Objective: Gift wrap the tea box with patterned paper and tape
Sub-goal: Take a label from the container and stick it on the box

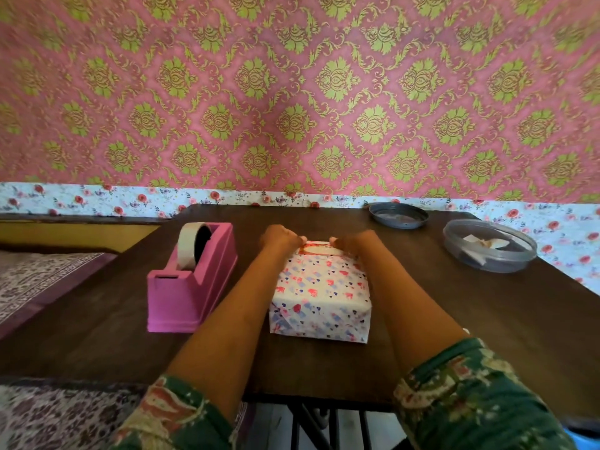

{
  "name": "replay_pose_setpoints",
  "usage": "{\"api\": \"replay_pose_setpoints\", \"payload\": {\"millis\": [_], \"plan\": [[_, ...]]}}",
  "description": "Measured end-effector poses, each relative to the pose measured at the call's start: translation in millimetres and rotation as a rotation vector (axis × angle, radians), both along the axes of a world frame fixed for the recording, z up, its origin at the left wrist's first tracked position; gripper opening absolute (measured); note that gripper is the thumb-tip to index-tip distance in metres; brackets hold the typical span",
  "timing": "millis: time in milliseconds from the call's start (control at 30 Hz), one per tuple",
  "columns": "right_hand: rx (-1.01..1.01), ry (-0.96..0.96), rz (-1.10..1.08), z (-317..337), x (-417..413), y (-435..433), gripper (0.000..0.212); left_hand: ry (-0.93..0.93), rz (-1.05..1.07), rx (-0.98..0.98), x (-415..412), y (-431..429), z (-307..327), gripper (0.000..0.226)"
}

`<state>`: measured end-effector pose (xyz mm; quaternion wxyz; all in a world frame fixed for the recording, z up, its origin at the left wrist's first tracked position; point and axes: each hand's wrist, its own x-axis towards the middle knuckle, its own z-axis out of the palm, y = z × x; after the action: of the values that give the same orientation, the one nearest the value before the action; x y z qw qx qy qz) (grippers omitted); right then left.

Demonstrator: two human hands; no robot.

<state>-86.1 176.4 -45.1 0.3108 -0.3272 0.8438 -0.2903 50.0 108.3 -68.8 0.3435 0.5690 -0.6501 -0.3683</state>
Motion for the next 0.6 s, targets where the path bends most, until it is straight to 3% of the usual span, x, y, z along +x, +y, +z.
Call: {"api": "replay_pose_setpoints", "payload": {"millis": [100,233,433,600], "plan": [[-0.058,-0.161,0.013,-6.9,-11.2,-1.7,0.068,-0.021,0.037,0.061,-2.2,-0.9,0.6,0.042],[-0.169,-0.25,0.031,-5.6,-11.9,10.3,0.045,-0.01,0.039,0.063,-3.2,-2.6,0.3,0.041],[-0.339,-0.183,0.099,-12.7,-14.0,19.4,0.029,-0.024,0.039,0.08,-3.6,-4.2,-0.1,0.045],[-0.371,-0.153,0.255,-10.6,-12.5,38.0,0.03,-0.054,0.042,0.07,-3.6,-3.3,0.8,0.042]]}}
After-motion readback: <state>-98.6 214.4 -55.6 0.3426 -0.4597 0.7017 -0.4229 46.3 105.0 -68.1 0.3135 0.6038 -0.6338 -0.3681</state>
